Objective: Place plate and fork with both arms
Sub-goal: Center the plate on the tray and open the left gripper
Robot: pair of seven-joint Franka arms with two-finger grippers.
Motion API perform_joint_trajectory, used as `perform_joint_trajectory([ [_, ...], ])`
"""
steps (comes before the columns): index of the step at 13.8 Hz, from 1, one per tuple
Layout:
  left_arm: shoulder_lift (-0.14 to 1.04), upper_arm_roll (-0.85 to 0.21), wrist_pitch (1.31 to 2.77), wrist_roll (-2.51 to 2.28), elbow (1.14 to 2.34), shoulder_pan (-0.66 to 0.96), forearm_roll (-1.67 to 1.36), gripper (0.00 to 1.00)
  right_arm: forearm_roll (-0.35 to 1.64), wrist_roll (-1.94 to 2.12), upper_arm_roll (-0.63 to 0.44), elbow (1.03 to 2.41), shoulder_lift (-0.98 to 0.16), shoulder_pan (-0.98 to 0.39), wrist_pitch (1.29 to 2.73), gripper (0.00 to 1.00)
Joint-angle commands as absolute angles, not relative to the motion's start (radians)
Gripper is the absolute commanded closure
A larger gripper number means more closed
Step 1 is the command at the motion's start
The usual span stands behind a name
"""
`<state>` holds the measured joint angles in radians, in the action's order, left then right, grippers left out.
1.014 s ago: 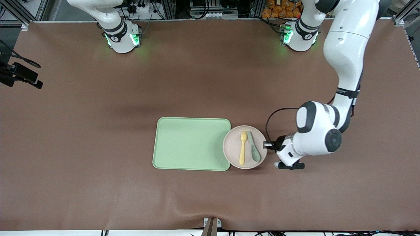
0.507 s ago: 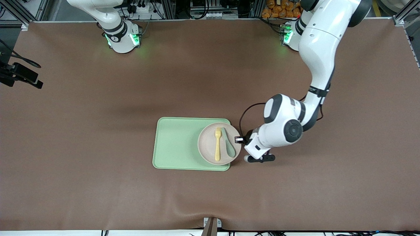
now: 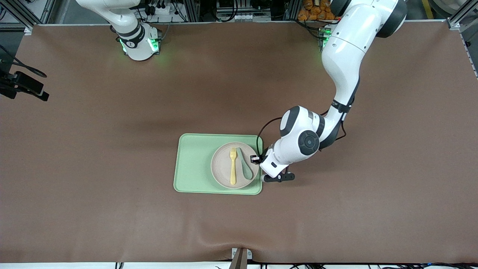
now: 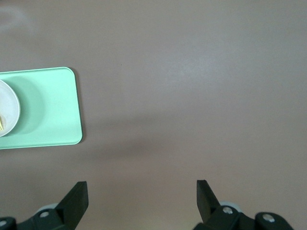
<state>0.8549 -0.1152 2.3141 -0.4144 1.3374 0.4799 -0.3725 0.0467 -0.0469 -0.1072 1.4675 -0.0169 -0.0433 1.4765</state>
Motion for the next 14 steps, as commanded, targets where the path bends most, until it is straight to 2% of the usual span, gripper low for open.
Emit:
perform_joint_trajectory([
  [1,0.913,-0.109,2.341,-0.439,1.258,0.511,-0.390,1.00,0.057,-0.058,-0.103,1.456,-0.021,-0.037,1.468,0.00],
  [9,0.969,-0.112,2.433,-0.474,1.250,0.566,-0.391,1.00,0.057,-0.046,-0.103,1.456,-0.023,-0.041,1.467,0.00],
  [13,0.971,-0.110,2.444,-0.476,1.256,0.572,-0.390,1.00,0.057,-0.048,-0.098,1.454,-0.021,-0.055,1.376,0.00],
  [14,0.973,-0.109,2.444,-0.476,1.256,0.574,-0.390,0.90,0.057,-0.048,-0.098,1.456,-0.023,-0.055,1.373,0.00],
])
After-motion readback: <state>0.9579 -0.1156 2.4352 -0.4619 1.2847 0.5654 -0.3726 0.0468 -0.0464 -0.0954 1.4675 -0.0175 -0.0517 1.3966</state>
